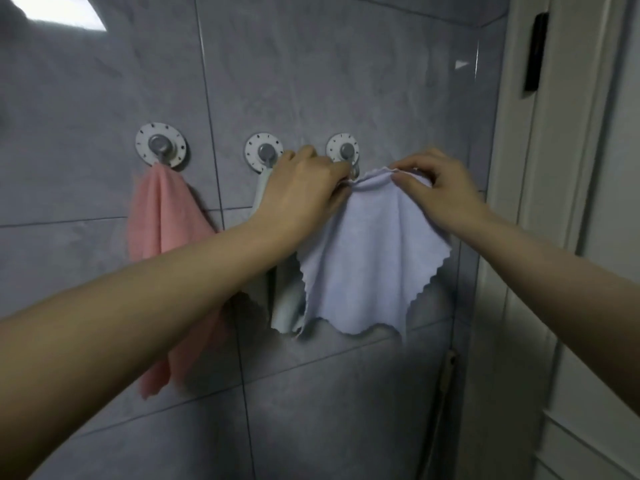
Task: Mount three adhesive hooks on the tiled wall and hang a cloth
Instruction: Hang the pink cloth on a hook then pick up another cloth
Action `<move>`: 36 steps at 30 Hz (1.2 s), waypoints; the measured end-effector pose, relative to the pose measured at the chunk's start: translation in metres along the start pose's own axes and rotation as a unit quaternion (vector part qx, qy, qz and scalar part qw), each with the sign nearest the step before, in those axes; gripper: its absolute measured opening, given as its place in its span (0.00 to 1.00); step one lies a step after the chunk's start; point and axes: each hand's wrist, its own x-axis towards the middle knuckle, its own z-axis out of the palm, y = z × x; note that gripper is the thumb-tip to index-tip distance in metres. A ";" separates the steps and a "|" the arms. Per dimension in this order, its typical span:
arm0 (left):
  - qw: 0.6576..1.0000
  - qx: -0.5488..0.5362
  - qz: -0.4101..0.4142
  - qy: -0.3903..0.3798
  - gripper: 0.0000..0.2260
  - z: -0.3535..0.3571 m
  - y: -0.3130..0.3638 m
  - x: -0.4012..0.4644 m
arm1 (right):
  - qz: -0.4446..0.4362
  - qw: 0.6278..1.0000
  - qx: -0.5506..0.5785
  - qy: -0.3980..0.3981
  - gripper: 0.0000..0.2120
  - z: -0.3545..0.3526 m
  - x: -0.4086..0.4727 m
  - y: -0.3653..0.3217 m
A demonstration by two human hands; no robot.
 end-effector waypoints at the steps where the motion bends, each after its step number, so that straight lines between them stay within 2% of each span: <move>1: 1.000 0.018 -0.009 0.015 0.09 0.002 -0.004 0.004 | -0.004 1.000 0.010 0.011 0.07 0.003 0.004 0.002; 9: 0.991 0.071 -0.091 0.068 0.12 0.012 -0.021 0.040 | -0.056 0.997 0.031 0.053 0.07 0.012 0.053 0.018; 16: 0.985 0.106 -0.135 0.015 0.04 0.030 -0.024 0.047 | -0.044 0.995 0.073 0.060 0.03 0.043 0.064 0.038; 18: 0.983 0.123 -0.138 0.004 0.06 0.033 -0.022 0.043 | -0.038 0.994 0.080 0.057 0.03 0.051 0.061 0.044; 23: 0.975 0.205 -0.079 -0.016 0.07 0.043 -0.011 0.030 | -0.013 0.993 0.111 0.032 0.02 0.068 0.043 0.052; 31: 0.969 0.244 0.014 -0.038 0.10 0.050 0.005 0.005 | 0.015 0.986 0.167 -0.006 0.06 0.079 0.002 0.048; 36: 0.969 0.240 0.017 -0.054 0.10 0.051 0.010 -0.010 | 0.045 0.981 0.190 -0.008 0.08 0.085 -0.018 0.047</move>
